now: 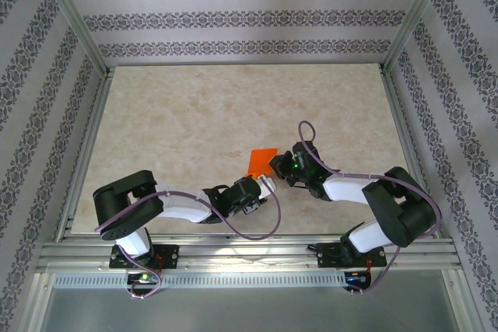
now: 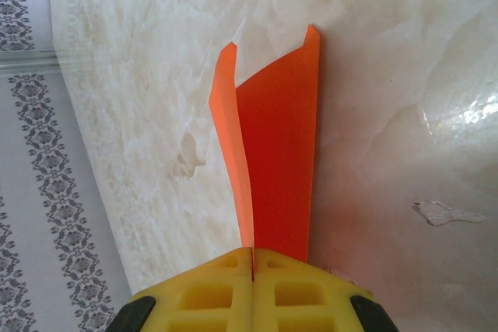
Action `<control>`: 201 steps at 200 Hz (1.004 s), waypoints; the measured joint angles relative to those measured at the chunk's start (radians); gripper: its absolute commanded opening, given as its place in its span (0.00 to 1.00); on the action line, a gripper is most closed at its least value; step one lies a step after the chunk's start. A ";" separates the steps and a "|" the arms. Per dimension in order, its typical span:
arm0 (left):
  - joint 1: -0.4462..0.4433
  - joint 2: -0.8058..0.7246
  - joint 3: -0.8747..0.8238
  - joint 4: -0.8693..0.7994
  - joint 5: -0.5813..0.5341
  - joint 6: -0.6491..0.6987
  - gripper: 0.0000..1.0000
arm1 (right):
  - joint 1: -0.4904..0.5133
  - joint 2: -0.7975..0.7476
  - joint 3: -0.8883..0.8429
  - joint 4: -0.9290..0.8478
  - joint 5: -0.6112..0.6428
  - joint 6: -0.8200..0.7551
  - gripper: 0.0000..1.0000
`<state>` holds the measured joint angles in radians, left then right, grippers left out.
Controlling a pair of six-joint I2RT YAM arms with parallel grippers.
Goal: Fold a paper plane with a square sheet of paper (pick it up from the middle)
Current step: Fold the wing for the fifth time at the center of the table.
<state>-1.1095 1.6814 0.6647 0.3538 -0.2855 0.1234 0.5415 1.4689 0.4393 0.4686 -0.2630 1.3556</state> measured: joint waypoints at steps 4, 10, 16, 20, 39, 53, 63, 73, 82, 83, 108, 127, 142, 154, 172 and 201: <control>-0.002 0.005 0.002 0.002 -0.009 0.000 0.45 | 0.000 0.000 0.000 0.000 0.000 0.000 0.00; -0.004 0.012 0.004 0.007 -0.023 -0.006 0.44 | 0.000 0.000 0.000 0.000 0.000 0.000 0.00; -0.004 0.015 0.004 0.010 -0.034 -0.013 0.43 | 0.000 0.000 0.000 0.000 0.000 0.000 0.00; -0.004 0.016 0.004 0.011 -0.041 -0.019 0.41 | 0.000 0.000 0.000 0.000 0.000 0.000 0.00; -0.004 0.016 0.003 0.031 -0.065 -0.043 0.37 | 0.000 0.000 0.000 0.000 0.000 0.000 0.00; -0.004 0.016 0.001 0.045 -0.072 -0.059 0.36 | 0.000 0.000 0.000 0.000 0.000 0.000 0.00; -0.004 0.016 0.000 0.049 -0.076 -0.072 0.35 | 0.000 0.000 0.000 0.000 0.000 0.001 0.00; -0.004 0.018 0.000 0.054 -0.076 -0.080 0.34 | 0.000 0.000 0.000 0.000 0.000 0.002 0.00; -0.004 0.021 0.000 0.056 -0.079 -0.089 0.32 | 0.000 0.000 0.000 0.000 0.000 0.003 0.00; -0.004 0.021 0.000 0.056 -0.080 -0.090 0.32 | 0.000 0.000 0.000 0.000 0.000 0.003 0.00; -0.004 0.024 -0.006 0.070 -0.090 -0.110 0.32 | 0.000 0.000 0.000 0.000 0.000 0.003 0.00; -0.004 0.025 -0.018 0.085 -0.093 -0.119 0.34 | 0.000 0.000 0.000 0.000 0.000 0.003 0.00; -0.004 0.026 -0.018 0.086 -0.093 -0.126 0.33 | 0.000 0.000 0.000 0.000 0.000 0.004 0.00; -0.004 0.026 -0.018 0.087 -0.093 -0.127 0.31 | 0.000 0.000 0.000 0.000 0.000 0.004 0.00; -0.004 0.026 -0.018 0.089 -0.094 -0.129 0.27 | 0.000 0.000 0.000 0.000 0.000 0.004 0.00; -0.004 0.026 -0.026 0.104 -0.101 -0.130 0.19 | 0.000 0.000 0.000 0.000 0.000 0.004 0.00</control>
<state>-1.1137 1.7077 0.6392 0.4576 -0.3870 -0.0067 0.5415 1.4689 0.4393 0.4690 -0.2634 1.3594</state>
